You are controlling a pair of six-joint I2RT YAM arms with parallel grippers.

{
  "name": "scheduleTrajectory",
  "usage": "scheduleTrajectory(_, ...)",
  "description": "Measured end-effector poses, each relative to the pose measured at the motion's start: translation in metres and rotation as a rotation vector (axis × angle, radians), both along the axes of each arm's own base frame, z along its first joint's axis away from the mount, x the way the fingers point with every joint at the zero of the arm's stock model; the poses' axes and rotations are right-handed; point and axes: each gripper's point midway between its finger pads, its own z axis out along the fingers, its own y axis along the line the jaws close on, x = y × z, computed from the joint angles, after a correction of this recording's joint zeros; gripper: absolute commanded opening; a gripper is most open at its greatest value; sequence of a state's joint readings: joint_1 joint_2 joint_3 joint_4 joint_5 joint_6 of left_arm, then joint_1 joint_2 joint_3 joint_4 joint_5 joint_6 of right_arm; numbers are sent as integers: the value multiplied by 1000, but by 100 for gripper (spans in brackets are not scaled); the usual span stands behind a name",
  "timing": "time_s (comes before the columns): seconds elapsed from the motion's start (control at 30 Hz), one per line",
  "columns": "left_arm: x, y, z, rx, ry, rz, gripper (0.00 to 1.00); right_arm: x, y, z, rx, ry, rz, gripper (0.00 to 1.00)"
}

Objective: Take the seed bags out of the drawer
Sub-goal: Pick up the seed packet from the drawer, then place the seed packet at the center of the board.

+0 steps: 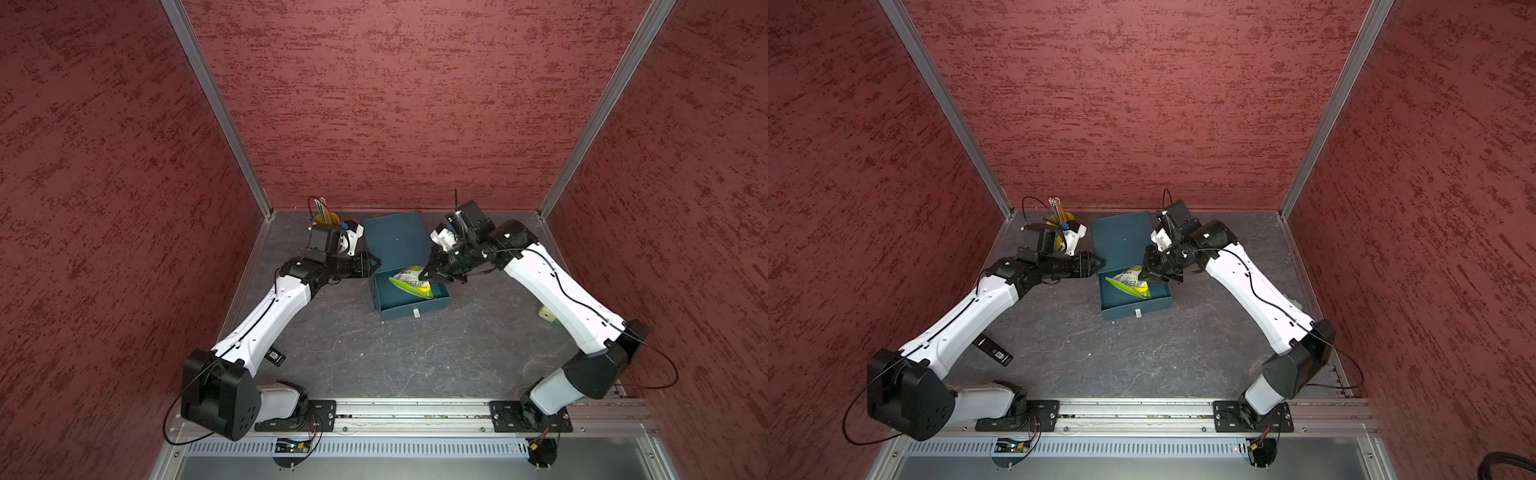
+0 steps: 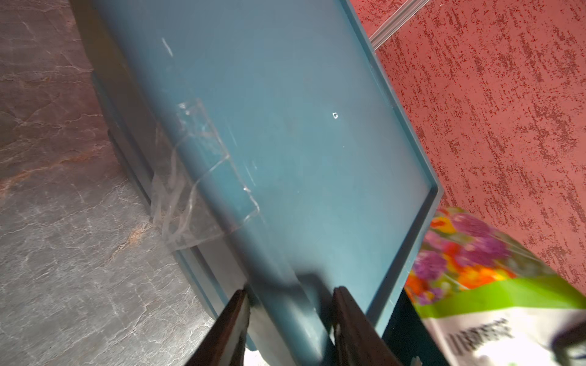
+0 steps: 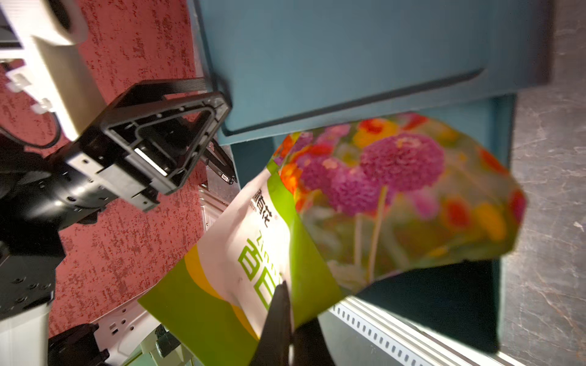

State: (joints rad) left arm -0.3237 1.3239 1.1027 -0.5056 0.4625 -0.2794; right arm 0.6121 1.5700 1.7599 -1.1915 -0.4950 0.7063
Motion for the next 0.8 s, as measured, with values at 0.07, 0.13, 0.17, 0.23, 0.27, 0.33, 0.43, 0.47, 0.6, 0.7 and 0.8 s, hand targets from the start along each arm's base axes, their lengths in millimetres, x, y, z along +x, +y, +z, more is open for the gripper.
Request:
scheduleTrajectory(0.07,0,0,0,0,0,0,45,-7,-6,6,-1,-5,1,0)
scheduleTrajectory(0.13,0,0,0,1,0,0,45,-11,-11,12,-9,-14,-4,0)
scheduleTrajectory(0.17,0,0,0,1,0,0,45,-11,-14,15,-11,-24,-11,0)
scheduleTrajectory(0.23,0,0,0,2,1,0,45,-8,-24,23,-15,-53,-41,0)
scheduleTrajectory(0.27,0,0,0,2,0,0,45,-5,-30,26,-16,-67,-59,0)
scheduleTrajectory(0.33,0,0,0,4,-2,-2,45,4,-45,34,-16,-101,-111,0)
scheduleTrajectory(0.43,0,0,0,7,-4,-2,45,16,-66,48,-18,-154,-174,0)
scheduleTrajectory(0.47,0,0,0,8,-3,-2,45,19,-71,52,-19,-171,-190,0)
scheduleTrajectory(0.6,0,1,0,13,-5,-2,45,36,-96,54,-58,-222,-250,0)
scheduleTrajectory(0.7,0,1,0,17,-10,-4,45,50,-117,39,-115,-232,-292,0)
scheduleTrajectory(0.8,0,1,1,21,-12,-6,45,67,-137,8,-184,-204,-329,0)
